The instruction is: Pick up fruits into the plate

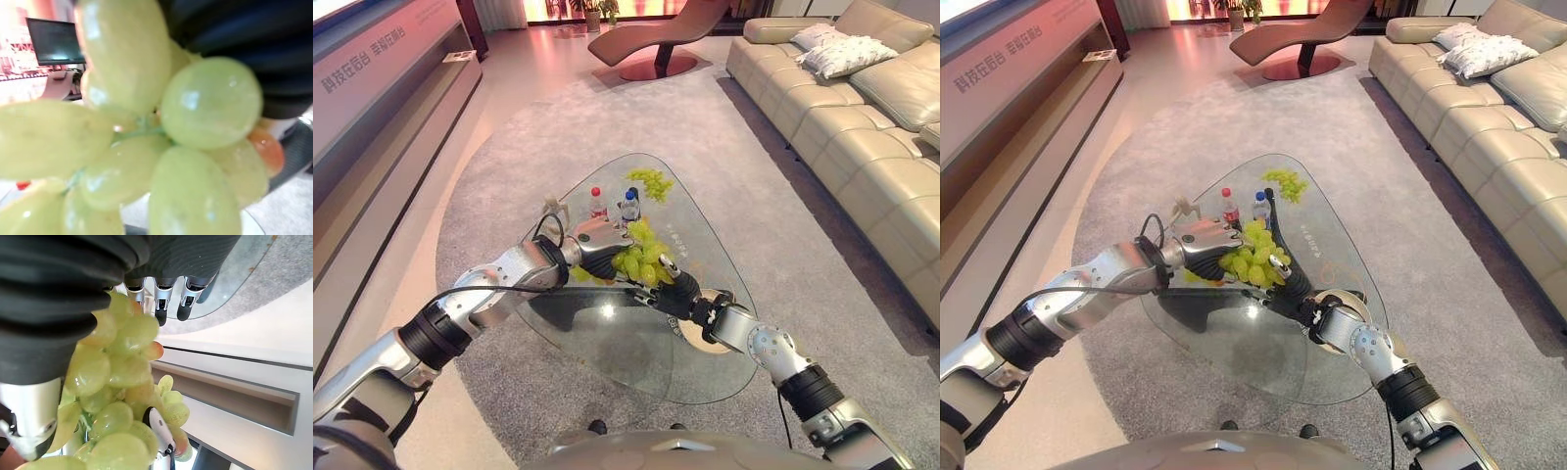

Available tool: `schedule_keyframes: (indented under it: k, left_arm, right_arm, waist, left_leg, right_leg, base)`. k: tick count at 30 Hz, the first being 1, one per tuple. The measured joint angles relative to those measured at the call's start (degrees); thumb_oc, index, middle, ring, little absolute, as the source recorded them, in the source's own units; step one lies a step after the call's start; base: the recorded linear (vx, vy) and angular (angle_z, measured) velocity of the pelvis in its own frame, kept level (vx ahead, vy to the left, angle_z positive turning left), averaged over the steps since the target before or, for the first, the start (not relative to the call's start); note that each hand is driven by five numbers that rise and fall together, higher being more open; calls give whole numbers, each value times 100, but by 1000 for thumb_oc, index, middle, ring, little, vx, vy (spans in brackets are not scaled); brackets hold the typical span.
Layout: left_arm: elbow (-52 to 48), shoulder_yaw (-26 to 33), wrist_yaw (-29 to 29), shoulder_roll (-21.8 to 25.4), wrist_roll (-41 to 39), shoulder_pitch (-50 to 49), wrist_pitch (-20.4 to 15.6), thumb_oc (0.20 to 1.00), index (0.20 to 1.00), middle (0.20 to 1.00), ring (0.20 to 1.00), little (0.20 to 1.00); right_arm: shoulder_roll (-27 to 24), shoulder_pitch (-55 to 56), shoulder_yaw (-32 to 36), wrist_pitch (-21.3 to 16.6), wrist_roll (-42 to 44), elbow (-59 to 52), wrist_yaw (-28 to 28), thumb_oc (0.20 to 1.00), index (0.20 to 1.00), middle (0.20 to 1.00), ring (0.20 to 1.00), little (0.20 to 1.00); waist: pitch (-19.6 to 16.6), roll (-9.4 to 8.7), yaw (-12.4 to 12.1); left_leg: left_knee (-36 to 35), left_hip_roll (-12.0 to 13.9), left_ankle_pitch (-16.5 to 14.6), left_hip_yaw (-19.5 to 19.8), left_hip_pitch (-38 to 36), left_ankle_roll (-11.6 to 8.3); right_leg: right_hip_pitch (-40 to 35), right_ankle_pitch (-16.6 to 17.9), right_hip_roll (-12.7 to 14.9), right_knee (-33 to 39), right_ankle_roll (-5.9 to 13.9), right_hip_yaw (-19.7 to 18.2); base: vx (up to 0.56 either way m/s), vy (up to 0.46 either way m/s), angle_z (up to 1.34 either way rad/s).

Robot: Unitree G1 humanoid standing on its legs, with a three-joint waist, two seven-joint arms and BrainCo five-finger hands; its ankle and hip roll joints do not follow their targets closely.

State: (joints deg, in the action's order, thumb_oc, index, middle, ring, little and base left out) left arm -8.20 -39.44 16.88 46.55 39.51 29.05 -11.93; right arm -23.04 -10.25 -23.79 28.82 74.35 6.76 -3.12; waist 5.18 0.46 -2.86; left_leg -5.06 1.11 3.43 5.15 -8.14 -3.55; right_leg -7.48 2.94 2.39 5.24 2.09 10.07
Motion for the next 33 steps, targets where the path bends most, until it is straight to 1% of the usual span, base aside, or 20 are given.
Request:
schedule_keyframes:
  k: [4, 8, 12, 18, 19, 22, 24, 25, 33]
  left_arm:
    - [-21, -119, 74, 130, 58, 59, -207, 200, 200, 200, 200, 200]
    - [-56, -121, 119, 162, 65, 63, -235, 200, 200, 200, 200, 200]
    - [-68, -126, 161, 195, 65, 62, -335, 200, 200, 200, 200, 200]
    - [-193, -143, 279, 280, 67, 62, -469, 200, 200, 200, 200, 200]
    - [-234, -157, 279, 306, 67, 62, -471, 200, 200, 200, 200, 200]
    - [-277, -217, 283, 335, 66, 62, -493, 200, 200, 200, 200, 200]
    - [-305, -286, 282, 356, 64, 62, -583, 200, 200, 200, 200, 200]
    - [-370, -295, 282, 356, 64, 62, -581, 200, 200, 200, 200, 200]
    - [-463, -295, 271, 337, 43, 102, -581, 200, 200, 200, 200, 200]
  right_arm:
    - [-122, 0, -163, 18, 132, 1, 0, 1000, 1000, 1000, 1000, 1000]
    - [-138, 0, -190, -1, 276, 1, 1, 1000, 1000, 1000, 1000, 1000]
    - [-148, 2, -190, -29, 333, 0, 2, 1000, 1000, 1000, 1000, 1000]
    - [-146, 2, -190, -183, 383, 0, 2, 1000, 1000, 1000, 1000, 1000]
    - [-137, 2, -190, -216, 383, 0, 1, 200, 200, 200, 200, 200]
    - [-148, 2, -187, -287, 382, 0, 1, 200, 200, 200, 200, 200]
    - [-201, 2, -188, -352, 378, 6, 6, 200, 200, 200, 200, 200]
    - [-275, 2, -191, -350, 378, 5, 6, 200, 200, 200, 200, 200]
    - [-277, 3, -202, -348, 370, 5, 4, 200, 200, 200, 200, 200]
  waist:
    - [-3, -2, 2]
    - [-3, -2, -1]
    - [-3, -2, -2]
    - [-3, -1, -1]
    - [-3, 0, 0]
    - [-6, 3, -3]
    - [-6, 4, -5]
    - [-6, 4, -4]
    - [-10, 11, -2]
  left_leg:
    - [0, -14, 2, 1, 4, 2]
    - [0, -13, 2, 1, 5, 2]
    - [0, -14, 1, 1, 7, 2]
    - [0, -14, 2, 1, 20, 2]
    - [0, -14, 1, 2, 21, 2]
    - [0, -15, 2, 4, 25, 2]
    - [0, -16, 1, 6, 41, 2]
    - [-1, -17, 1, 6, 42, 2]
    - [-1, -17, 1, 5, 48, 2]
  right_leg:
    - [2, -1, 13, 0, 1, 1]
    - [2, -1, 12, 0, 2, 2]
    - [3, -2, 13, 0, 2, 2]
    - [13, -3, 14, 0, 4, 4]
    - [15, -3, 14, 0, 4, 5]
    - [15, -3, 15, 0, 4, 8]
    - [17, -3, 17, 0, 4, 12]
    - [18, -3, 18, 0, 4, 12]
    - [19, -4, 19, 0, 5, 12]
  base:
    - [0, 0, 0]
    - [0, 0, 0]
    - [0, 0, 0]
    - [0, 0, 0]
    - [0, 0, 0]
    - [0, 0, 0]
    - [0, 0, 0]
    - [0, 0, 0]
    - [0, 0, 0]
